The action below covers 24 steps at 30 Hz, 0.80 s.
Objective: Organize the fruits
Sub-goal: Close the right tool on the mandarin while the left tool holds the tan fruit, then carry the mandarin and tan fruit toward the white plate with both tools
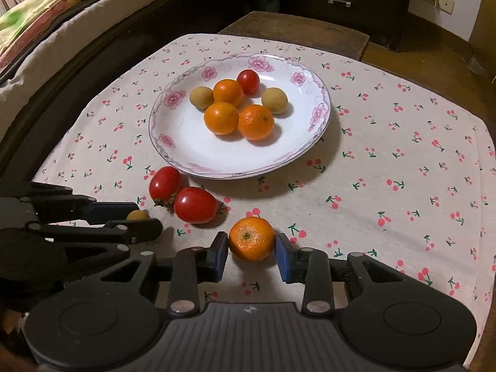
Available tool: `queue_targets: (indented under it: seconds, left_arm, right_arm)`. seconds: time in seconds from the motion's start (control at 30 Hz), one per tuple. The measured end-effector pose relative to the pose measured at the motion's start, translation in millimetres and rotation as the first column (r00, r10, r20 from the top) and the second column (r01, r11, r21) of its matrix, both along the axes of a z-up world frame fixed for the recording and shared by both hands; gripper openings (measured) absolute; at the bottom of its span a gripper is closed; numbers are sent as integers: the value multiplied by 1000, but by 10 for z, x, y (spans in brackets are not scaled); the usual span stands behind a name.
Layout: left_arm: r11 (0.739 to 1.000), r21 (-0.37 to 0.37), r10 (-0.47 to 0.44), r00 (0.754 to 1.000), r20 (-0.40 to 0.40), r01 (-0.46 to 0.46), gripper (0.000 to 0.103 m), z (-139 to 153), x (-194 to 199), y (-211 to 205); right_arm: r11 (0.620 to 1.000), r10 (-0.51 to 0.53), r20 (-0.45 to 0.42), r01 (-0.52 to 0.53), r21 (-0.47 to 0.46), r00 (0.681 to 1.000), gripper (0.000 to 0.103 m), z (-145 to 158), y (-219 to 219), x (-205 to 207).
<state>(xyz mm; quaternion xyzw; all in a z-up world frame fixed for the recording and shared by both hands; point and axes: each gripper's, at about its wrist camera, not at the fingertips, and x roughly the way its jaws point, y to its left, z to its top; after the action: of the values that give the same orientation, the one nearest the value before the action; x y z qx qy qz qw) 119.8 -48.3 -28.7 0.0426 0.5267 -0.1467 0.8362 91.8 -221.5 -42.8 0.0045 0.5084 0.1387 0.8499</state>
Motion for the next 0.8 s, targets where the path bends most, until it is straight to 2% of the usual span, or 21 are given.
queue_targets:
  seconds: [0.8]
  left_arm:
    - [999,-32,-13,999,42,14,32,201,-28,-65]
  right_arm:
    - [1000,-5,45,5,4,999,34,181,-15,-44]
